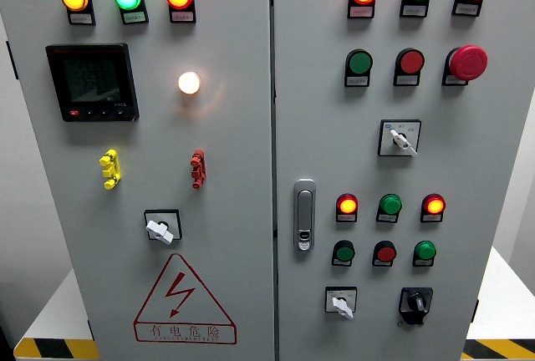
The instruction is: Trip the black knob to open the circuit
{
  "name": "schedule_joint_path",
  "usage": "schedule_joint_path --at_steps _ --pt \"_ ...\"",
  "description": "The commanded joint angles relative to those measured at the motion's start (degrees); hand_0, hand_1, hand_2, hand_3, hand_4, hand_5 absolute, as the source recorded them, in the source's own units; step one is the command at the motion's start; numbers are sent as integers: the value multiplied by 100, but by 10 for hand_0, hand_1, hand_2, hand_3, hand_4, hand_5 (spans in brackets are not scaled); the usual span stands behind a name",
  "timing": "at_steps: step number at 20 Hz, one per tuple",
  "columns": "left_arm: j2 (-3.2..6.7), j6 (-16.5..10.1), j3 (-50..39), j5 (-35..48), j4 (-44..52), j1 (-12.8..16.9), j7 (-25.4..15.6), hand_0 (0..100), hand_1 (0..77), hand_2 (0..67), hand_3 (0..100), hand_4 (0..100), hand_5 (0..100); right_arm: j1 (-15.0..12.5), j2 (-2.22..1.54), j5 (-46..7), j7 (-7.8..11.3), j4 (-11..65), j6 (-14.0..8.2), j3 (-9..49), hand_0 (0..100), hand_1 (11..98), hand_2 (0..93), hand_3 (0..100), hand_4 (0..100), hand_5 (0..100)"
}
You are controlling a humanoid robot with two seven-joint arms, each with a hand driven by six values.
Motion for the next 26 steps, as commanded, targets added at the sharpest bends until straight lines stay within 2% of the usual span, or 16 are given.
schedule_joint_path --at_steps 1,3,5,6,7,8,10,11,13,15,17,18,21,23,25,26 --pt "0 0 0 0 0 0 -1 0 32 129 214 67 16 6 4 -759 88 332 -29 351 743 321 69 117 87 172" --pt "0 0 0 0 0 0 -1 0 33 129 214 67 16 6 4 -840 88 797 -108 519 742 322 68 118 85 171" --pt "0 0 0 0 0 0 -1 0 33 129 214 67 16 14 13 -858 88 1167 -283 590 742 322 67 125 86 170" --pt "-9 0 0 0 0 0 -1 0 33 129 214 67 16 23 13 -919 80 1404 -301 842 742 322 67 130 89 172" --pt "0 0 0 0 0 0 -1 0 32 129 214 67 16 23 13 -1111 71 1606 -302 1262 738 327 67 138 93 175" --pt "-9 0 0 0 0 0 -1 0 32 129 214 67 16 23 13 -1566 62 1808 -284 1658 735 331 68 143 96 179" --pt "0 0 0 0 0 0 8 0 32 129 214 67 16 32 13 -2174 71 2116 -240 1925 726 342 69 161 107 190" --pt "0 0 0 0 0 0 -1 0 32 129 214 67 16 32 13 -2203 71 2301 -249 2091 726 342 69 162 107 192" --pt "0 0 0 0 0 0 -1 0 32 129 214 67 16 23 13 -2369 62 2854 -135 2539 720 351 68 173 121 211" --pt "-9 0 0 0 0 0 -1 0 31 129 214 67 16 15 22 -2588 18 3511 233 2926 708 370 68 184 133 234" --pt "0 0 0 0 0 0 -1 0 31 129 214 67 16 -29 22 -2712 -209 4354 410 3112 699 386 69 191 143 251" --pt "0 0 0 0 0 0 -1 0 31 129 214 67 16 -73 22 -2713 -289 4768 419 3104 697 393 69 196 146 259" --pt "-9 0 0 0 0 0 -1 0 31 129 214 67 16 -178 22 -2660 -465 6051 700 3060 700 410 70 216 166 293" --pt "0 0 0 0 0 0 -1 0 31 129 214 67 16 -222 22 -2642 -500 6790 700 2885 714 409 68 240 188 330" --pt "0 0 0 0 0 0 -1 0 32 129 214 67 16 -258 22 -2450 -693 7599 674 2726 726 412 64 264 215 380" --pt "-9 0 0 0 0 0 -1 0 32 129 214 67 16 -258 22 -2258 -851 8011 657 2621 732 414 61 274 227 404"
